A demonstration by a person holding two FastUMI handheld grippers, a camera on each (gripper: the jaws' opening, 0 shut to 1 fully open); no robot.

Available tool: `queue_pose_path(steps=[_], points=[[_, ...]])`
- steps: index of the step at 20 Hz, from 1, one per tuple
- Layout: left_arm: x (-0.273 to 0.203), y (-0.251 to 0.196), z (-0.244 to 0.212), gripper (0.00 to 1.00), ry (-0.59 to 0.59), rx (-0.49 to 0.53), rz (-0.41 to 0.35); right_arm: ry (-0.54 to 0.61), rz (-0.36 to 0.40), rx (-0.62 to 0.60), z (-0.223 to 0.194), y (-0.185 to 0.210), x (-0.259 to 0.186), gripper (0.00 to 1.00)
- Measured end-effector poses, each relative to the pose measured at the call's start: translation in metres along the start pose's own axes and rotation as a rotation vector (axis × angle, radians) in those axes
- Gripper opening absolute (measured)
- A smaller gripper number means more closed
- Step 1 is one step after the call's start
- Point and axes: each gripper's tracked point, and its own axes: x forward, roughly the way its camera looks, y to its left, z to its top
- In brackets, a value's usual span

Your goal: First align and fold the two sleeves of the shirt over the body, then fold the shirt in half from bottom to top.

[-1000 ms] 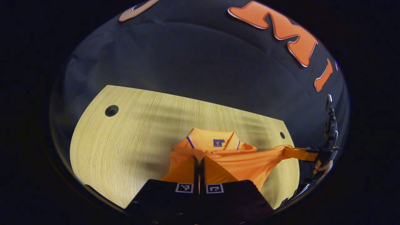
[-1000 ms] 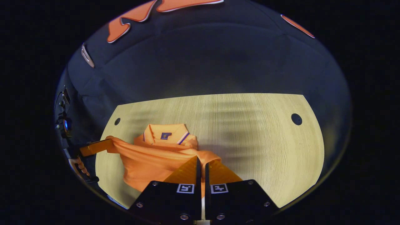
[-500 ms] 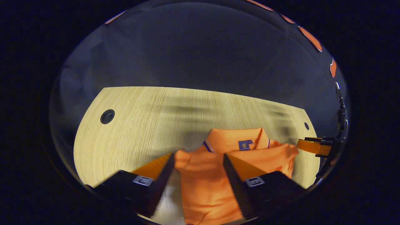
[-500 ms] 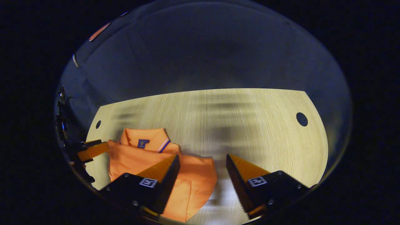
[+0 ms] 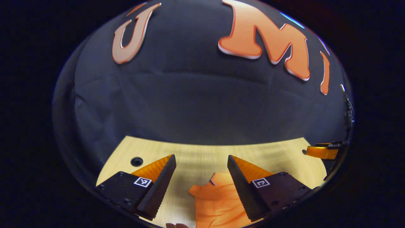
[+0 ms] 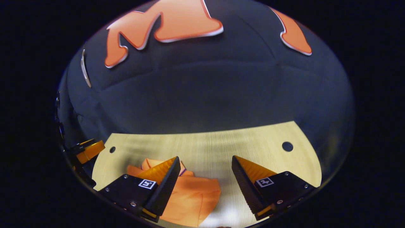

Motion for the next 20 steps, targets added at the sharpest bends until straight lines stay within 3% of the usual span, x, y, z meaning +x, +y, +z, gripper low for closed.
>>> queue_pose_path(steps=[4, 7, 12, 20], points=[[-0.08, 0.006, 0.061, 0.98, -0.169, 0.056, 0.011, -0.188, 0.008, -0.037, 0.049, 0.026, -0.078, 0.98], [-0.148, 0.016, 0.084, 0.99, -0.229, 0.023, -0.005, -0.257, 0.014, -0.074, 0.06, 0.044, -0.141, 0.98], [-0.239, 0.031, 0.076, 0.98, -0.305, 0.027, 0.026, -0.366, 0.026, -0.1, 0.05, 0.075, -0.207, 0.98], [-0.29, 0.045, 0.046, 0.98, -0.305, 0.016, 0.024, -0.38, 0.005, -0.058, 0.008, 0.08, -0.281, 0.98]])
